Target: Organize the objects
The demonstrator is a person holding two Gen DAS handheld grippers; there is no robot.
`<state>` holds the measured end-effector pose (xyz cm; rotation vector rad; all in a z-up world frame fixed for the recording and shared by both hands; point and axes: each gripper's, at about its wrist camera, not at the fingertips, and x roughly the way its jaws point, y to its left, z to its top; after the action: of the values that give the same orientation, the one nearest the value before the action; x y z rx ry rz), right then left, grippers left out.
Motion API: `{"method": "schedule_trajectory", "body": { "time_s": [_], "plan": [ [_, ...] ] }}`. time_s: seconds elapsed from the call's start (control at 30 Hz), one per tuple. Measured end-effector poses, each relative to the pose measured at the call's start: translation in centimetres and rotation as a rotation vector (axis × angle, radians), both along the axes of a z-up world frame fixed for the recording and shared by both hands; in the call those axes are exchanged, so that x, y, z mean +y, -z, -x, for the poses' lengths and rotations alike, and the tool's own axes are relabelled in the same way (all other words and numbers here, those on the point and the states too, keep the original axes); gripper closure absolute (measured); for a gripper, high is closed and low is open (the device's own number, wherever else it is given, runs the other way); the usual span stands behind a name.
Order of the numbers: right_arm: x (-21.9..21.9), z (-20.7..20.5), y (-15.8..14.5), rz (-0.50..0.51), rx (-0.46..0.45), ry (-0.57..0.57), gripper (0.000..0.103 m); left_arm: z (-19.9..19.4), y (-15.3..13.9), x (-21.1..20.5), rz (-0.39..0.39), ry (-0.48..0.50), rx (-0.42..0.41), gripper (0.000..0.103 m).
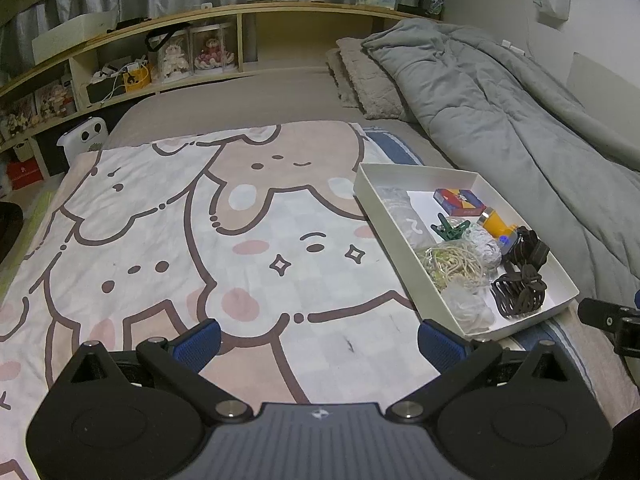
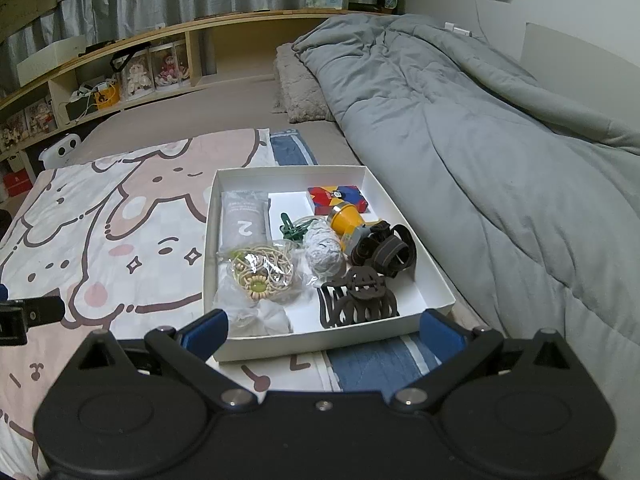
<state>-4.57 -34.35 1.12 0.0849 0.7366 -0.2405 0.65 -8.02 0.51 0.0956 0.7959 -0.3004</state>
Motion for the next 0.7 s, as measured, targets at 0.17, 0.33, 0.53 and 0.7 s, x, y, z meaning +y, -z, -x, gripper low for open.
{"method": "schedule_trajectory", "body": {
  "time_s": [0.17, 0.33, 0.53, 0.7],
  "plan": [
    [0.01, 0.01, 0.00, 0.000, 0.000, 0.000, 0.000, 0.03, 0.01, 0.03, 0.001, -0.001, 0.001, 0.000],
    [-0.01, 0.00, 0.02, 0.001, 0.000, 0.000, 0.000, 0.04, -0.01, -0.11, -0.002, 0.003, 0.002, 0.000],
    [-0.02, 0.02, 0.01, -0.002, 0.001, 0.000, 0.000, 0.10, -0.05, -0.19, 0.000, 0.007, 0.003, 0.000],
    [0.00, 0.05, -0.03, -0.002, 0.001, -0.001, 0.000, 0.08, -0.06, -0.17, 0.000, 0.008, 0.003, 0.000]
  ]
}}
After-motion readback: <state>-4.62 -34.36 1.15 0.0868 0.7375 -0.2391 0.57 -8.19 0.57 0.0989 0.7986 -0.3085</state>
